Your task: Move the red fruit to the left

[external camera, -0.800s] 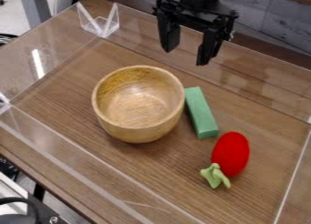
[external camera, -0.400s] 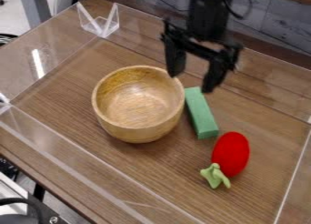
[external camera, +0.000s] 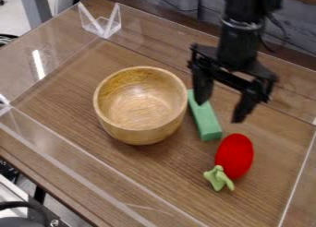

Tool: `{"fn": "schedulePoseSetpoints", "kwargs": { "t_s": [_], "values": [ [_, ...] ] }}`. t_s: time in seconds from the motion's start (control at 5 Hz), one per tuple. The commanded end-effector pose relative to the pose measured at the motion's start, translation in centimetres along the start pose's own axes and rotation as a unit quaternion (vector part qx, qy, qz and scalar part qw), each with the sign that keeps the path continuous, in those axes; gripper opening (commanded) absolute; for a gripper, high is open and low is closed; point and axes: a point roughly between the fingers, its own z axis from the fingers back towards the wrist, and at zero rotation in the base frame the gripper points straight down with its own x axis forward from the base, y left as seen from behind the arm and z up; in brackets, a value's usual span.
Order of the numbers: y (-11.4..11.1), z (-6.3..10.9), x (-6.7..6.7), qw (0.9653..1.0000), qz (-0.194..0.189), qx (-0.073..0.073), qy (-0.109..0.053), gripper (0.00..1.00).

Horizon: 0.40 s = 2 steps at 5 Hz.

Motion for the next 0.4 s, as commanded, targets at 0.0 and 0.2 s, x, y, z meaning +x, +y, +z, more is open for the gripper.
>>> {"fn": "schedulePoseSetpoints", "kwargs": {
  "t_s": [0.0, 0.2],
  "values": [
    [-2.5, 0.3, -1.0, 0.9993, 0.027, -0.005, -0.024, 1.0],
    [-4.4, -0.9, -1.7, 0.9981, 0.052, -0.004, -0.033, 1.0]
  ]
}}
